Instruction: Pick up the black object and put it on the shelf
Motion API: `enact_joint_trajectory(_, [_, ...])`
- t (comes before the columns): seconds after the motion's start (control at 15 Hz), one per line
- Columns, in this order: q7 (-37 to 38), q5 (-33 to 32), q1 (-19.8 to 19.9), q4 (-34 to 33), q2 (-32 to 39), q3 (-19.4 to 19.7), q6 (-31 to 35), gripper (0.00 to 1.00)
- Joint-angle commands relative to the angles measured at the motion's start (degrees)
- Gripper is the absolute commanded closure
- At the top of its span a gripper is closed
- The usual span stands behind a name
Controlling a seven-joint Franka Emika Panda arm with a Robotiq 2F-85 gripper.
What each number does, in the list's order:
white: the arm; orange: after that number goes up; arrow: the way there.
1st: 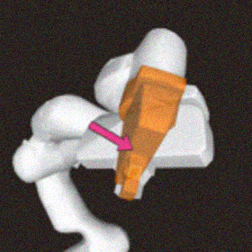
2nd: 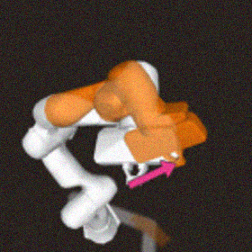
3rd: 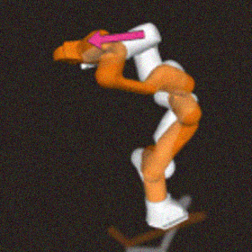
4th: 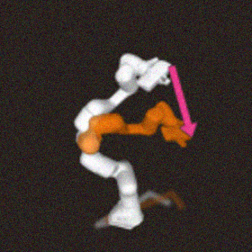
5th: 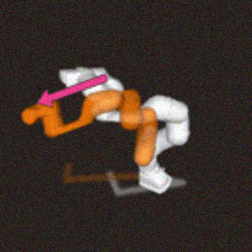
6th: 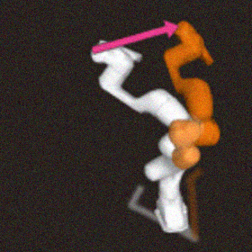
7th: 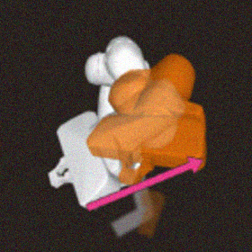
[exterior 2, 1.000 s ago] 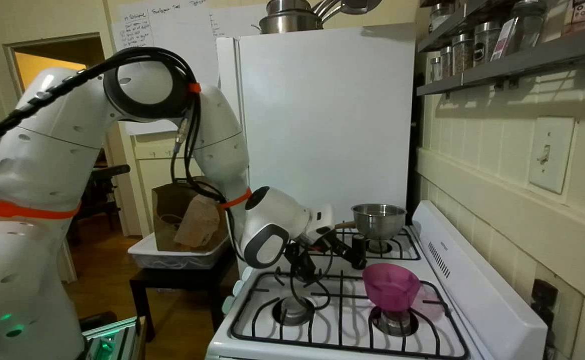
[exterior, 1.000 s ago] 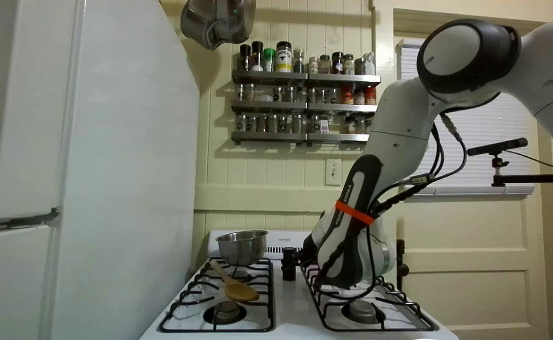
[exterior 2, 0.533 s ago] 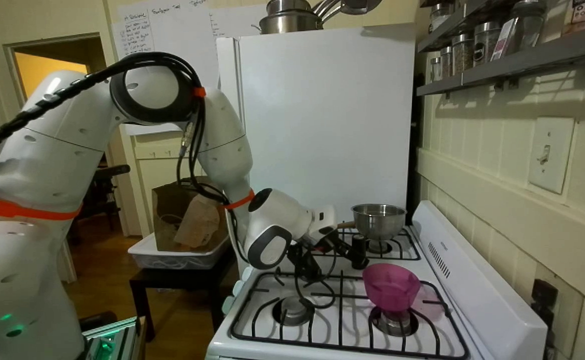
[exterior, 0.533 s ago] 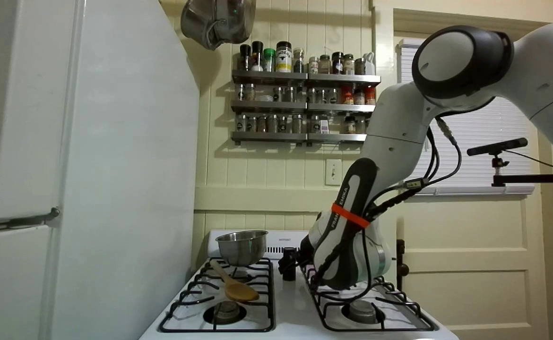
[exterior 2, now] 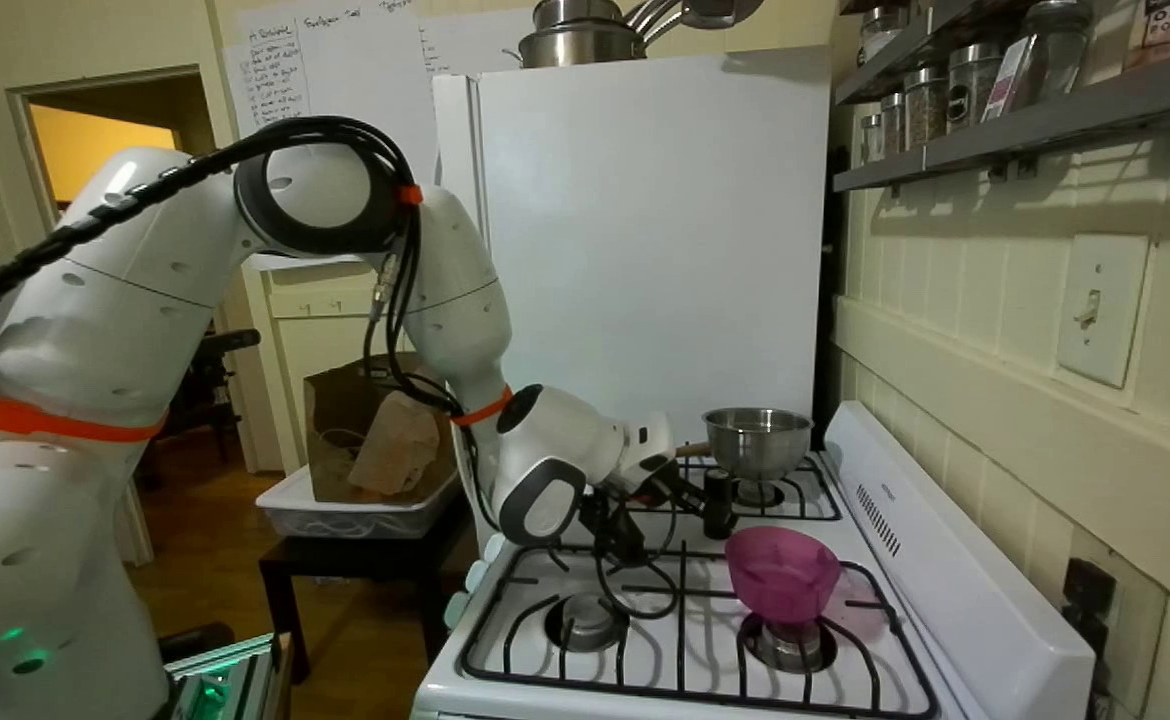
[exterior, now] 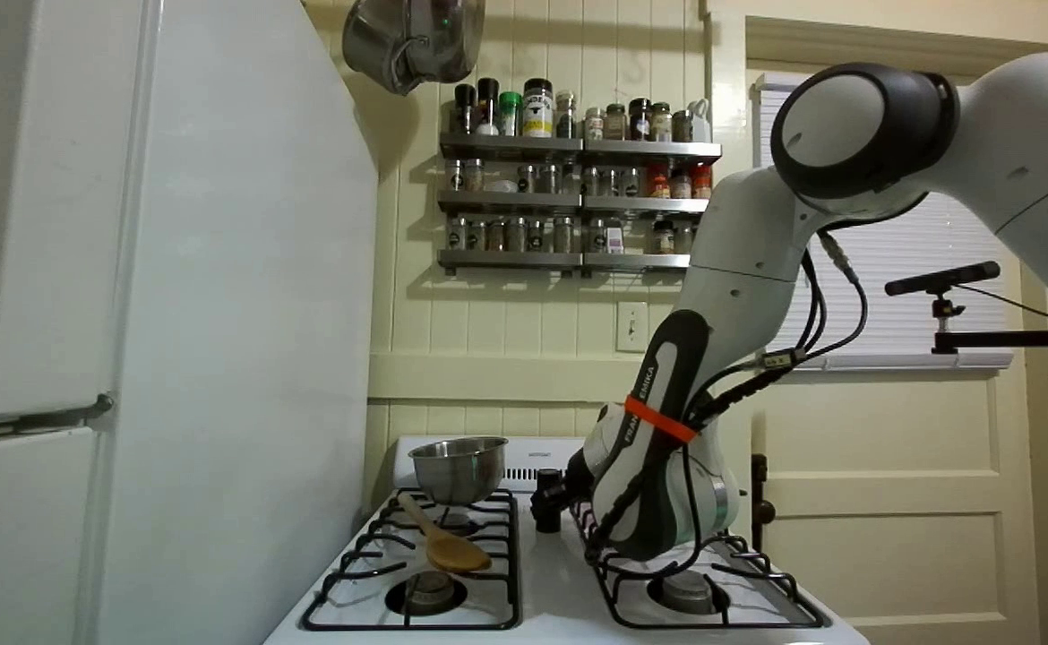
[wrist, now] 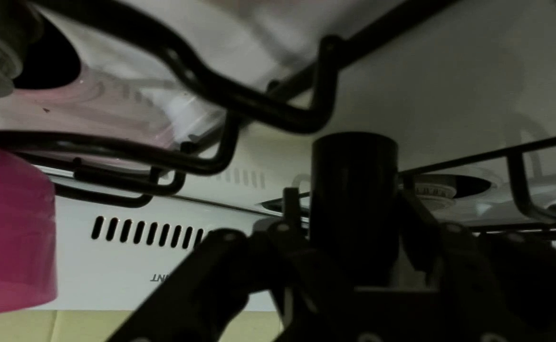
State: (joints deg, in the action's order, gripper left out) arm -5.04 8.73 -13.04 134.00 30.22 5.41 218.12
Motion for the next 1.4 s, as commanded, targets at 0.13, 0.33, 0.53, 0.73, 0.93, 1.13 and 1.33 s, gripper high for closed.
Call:
enact_joint_trajectory(0.13, [-3.18, 3.69, -1.01, -0.20, 0.48, -0.12, 1.36, 0.81])
enact_joint_trajectory(0.33, [-3.95, 6.03, -2.14, 2.82, -3.75, -0.40, -1.42, 0.81])
enact_joint_trajectory(0.53, [-5.40, 10.51, -4.77, 7.54, -10.34, -0.55, -2.77, 0.81])
enact_joint_trajectory(0.73, [-9.11, 17.29, -8.88, 13.14, -19.20, 0.49, -6.74, 0.81])
enact_joint_trajectory(0.93, [-14.12, 23.18, -10.50, 16.90, -28.46, 1.94, -13.69, 0.81])
enact_joint_trajectory(1.13, [-23.86, 32.12, -9.61, 18.90, -37.97, 3.98, -23.18, 0.81])
enact_joint_trajectory(1.33, [-33.98, 40.73, -1.55, 18.81, -40.78, 1.74, -26.84, 0.81])
